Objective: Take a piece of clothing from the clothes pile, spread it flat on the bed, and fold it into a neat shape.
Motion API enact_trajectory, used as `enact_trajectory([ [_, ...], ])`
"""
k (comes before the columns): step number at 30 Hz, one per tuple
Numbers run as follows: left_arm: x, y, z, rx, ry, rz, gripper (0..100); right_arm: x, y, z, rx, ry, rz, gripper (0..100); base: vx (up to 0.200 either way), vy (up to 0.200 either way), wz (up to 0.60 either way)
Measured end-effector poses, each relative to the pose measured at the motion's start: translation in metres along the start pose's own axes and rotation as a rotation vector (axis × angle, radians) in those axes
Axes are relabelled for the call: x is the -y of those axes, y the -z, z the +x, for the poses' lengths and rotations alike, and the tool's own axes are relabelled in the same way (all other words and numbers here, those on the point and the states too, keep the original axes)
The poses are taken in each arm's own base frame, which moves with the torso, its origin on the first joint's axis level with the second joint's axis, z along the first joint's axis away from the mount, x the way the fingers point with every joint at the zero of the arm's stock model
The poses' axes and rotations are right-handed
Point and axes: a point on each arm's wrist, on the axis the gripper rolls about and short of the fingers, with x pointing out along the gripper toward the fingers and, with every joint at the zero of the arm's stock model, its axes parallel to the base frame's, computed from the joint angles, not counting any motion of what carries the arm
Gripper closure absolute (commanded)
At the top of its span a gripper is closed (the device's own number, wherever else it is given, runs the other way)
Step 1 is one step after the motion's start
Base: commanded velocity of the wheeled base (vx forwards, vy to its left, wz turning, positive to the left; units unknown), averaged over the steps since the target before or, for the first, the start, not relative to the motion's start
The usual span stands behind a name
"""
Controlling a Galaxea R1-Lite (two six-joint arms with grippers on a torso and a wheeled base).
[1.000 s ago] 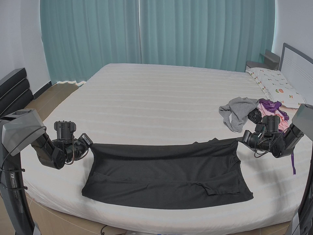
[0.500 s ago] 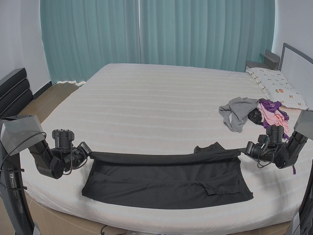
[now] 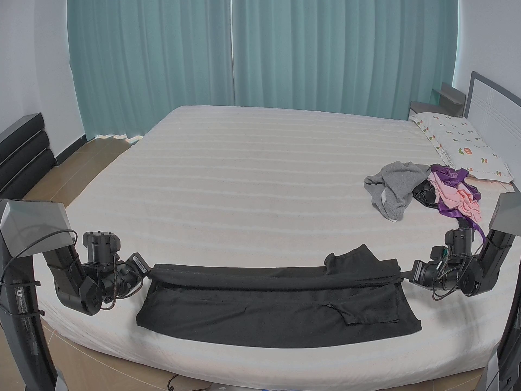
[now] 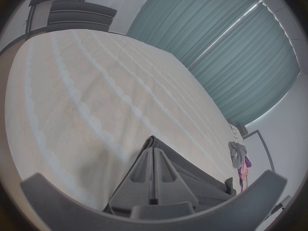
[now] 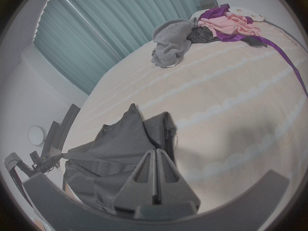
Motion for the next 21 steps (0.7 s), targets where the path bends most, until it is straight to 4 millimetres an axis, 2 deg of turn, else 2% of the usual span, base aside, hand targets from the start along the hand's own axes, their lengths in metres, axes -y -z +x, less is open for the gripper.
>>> enact_trajectory([
  [7,-0.008,0.009,-0.004,-0.017,-0.015,0.003,100,0.006,0.014,0.001,-0.052,0.02,-0.021,100,0.0,0.0,0.0],
  [19,-0.014,0.017,-0.008,-0.05,-0.041,0.022,100,0.01,0.02,0.005,-0.071,0.027,-0.013,100,0.0,0.0,0.0],
  [20,-0.014,0.017,-0.008,-0.051,-0.042,0.021,100,0.01,0.02,0.005,-0.071,0.027,-0.014,0,0.0,0.0,0.0],
  [21,-0.015,0.017,-0.008,-0.051,-0.042,0.021,0,0.011,0.02,0.006,-0.069,0.026,-0.015,0,0.0,0.0,0.0],
])
